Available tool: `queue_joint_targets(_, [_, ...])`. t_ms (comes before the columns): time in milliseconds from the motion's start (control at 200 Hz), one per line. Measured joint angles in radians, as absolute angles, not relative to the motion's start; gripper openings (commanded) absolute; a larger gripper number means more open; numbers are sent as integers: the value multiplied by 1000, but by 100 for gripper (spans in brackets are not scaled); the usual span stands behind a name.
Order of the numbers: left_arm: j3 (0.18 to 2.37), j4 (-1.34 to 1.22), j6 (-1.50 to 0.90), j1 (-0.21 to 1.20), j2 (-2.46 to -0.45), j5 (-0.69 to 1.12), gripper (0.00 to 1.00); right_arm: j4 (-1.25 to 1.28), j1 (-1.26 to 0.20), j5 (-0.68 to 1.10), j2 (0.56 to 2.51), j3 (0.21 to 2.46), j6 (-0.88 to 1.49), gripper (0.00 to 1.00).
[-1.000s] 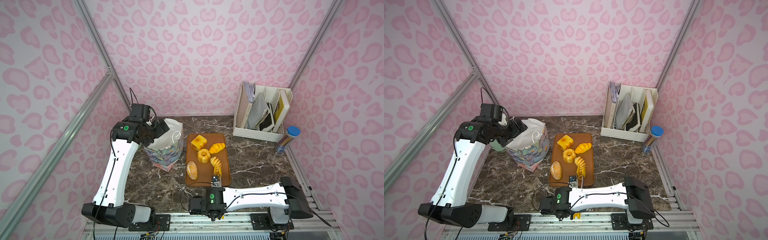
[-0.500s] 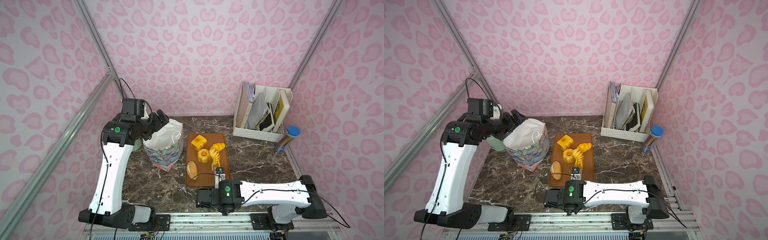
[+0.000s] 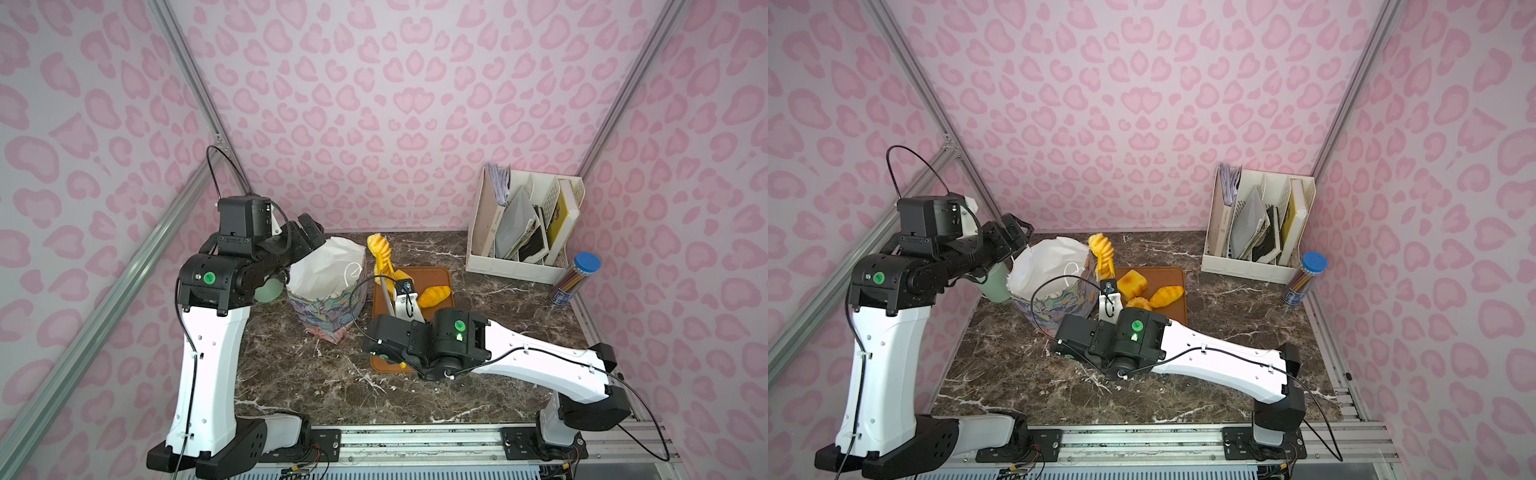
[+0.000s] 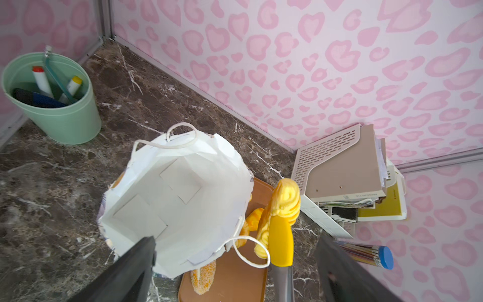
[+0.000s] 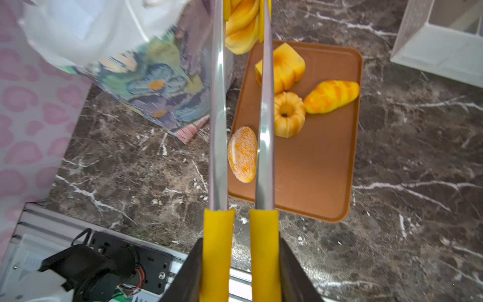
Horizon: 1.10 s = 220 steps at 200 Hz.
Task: Pack bread into a paper bag
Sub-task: Place the fake bread in the paper bag.
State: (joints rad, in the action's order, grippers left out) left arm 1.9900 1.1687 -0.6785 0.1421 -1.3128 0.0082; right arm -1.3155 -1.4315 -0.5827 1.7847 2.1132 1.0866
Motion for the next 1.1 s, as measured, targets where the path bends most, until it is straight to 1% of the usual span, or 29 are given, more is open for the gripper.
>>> queue_joint_targets(100, [1964, 1169, -668, 141, -1290, -25, 98, -1315, -1422, -586, 1818, 2223, 1000, 20])
queue_joint_targets(245, [1883, 1168, -654, 136, -1242, -66, 98, -1316, -1412, -584, 1850, 2310, 908, 19])
queue_joint_targets(405, [1745, 1167, -654, 133, -1173, -91, 99, -1320, -1407, -574, 1850, 2329, 860, 19])
queue_joint_targets(620, [1592, 1125, -678, 132, -1119, -72, 98, -1322, -1405, -570, 1860, 2352, 830, 19])
queue_joint_targets(865, [1523, 1074, -682, 132, -1122, -72, 98, -1271, -1378, -533, 1944, 2384, 764, 19])
queue_joint_targets(1100, [1488, 1062, -685, 132, -1128, -72, 98, -1230, -1362, -507, 1962, 2388, 729, 19])
